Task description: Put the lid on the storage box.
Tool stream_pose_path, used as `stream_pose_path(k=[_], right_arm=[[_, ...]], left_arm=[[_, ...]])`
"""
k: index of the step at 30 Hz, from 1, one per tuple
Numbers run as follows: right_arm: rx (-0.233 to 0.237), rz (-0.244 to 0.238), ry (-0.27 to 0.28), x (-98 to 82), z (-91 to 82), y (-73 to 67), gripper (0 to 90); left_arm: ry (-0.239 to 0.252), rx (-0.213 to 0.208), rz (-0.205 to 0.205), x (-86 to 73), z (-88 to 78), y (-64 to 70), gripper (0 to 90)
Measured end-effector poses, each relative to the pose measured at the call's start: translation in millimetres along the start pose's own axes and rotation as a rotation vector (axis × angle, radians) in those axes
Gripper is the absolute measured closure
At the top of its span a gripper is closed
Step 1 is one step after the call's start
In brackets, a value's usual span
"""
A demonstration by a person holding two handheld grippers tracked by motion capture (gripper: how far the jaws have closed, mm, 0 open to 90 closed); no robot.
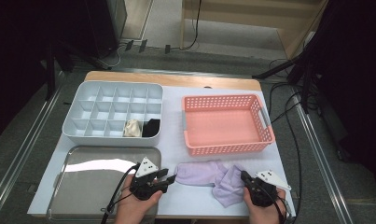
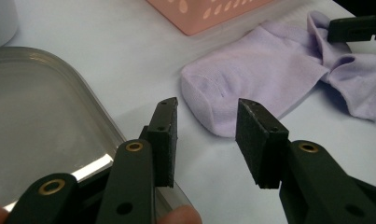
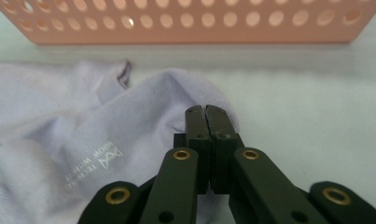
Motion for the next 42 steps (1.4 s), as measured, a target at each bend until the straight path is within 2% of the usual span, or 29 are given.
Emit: stream_pose_path(k=[2,4,6,8,11,13,21,27,32,35,37,38,40,42], right_arm=[[-0.003,-0.008,0.047,7.1,-5.4,-3.0,90.0],[0.015,-0.016,0.102,15.3,-11.5,-8.4,90.0],[0.049,-0.036,0.141,21.5,-16.1,-16.8,90.0],[0.086,-0.065,0.163,25.3,-17.6,-27.2,90.0],[0.144,-0.078,0.184,27.5,-16.0,-40.5,90.0],[0.187,-0.104,0.189,28.2,-12.6,-52.8,90.0],[0.336,-0.157,0.198,29.1,-0.3,-96.2,90.0],[0.458,-0.173,0.146,19.4,8.2,-121.7,90.0],[0.511,-0.154,0.12,15.1,12.6,-126.8,89.7],[0.531,-0.124,0.115,14.2,12.7,-125.5,88.9],[0.537,-0.119,0.114,14.3,12.7,-124.1,87.4],[0.538,-0.113,0.116,14.2,12.4,-123.8,85.5],[0.535,-0.099,0.125,14.5,11.6,-122.2,77.4],[0.514,-0.089,0.14,15.3,9.6,-118.2,72.9]], left_arm=[[0.006,0.001,-0.004,0.6,-0.5,0.0,60.0],[0.007,0.001,-0.006,1.1,-0.8,-0.8,60.1],[0.009,0.002,-0.006,1.4,-0.9,-1.1,60.1],[0.01,-0.001,-0.006,1.6,-1.4,-0.6,60.0],[0.021,-0.008,-0.003,2.7,-2.0,0.8,59.7],[0.024,-0.018,-0.003,3.3,-2.5,1.5,59.5],[0.037,-0.039,0.004,4.5,-4.1,3.9,58.2],[0.052,-0.081,0.015,4.1,-3.5,7.6,56.6],[0.058,-0.135,0.042,3.1,0.2,15.3,55.0],[0.038,-0.155,0.072,0.5,4.1,18.7,65.3],[0.029,-0.151,0.085,-0.5,5.5,20.0,79.0],[0.021,-0.151,0.076,-0.6,5.8,20.4,83.7],[0.014,-0.144,0.069,-0.8,5.9,20.2,88.4],[-0.003,-0.138,0.062,-1.2,5.4,19.5,89.4]])
Point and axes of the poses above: each handheld gripper's, and its own axes: z roughly forward along the jaws, x roughly out of its top, y roughly to its right, the point moved 2 cm from there along z, roughly forward along the jaws, and after that the axes turned 15 degrees about y, right-handed, at the moved point
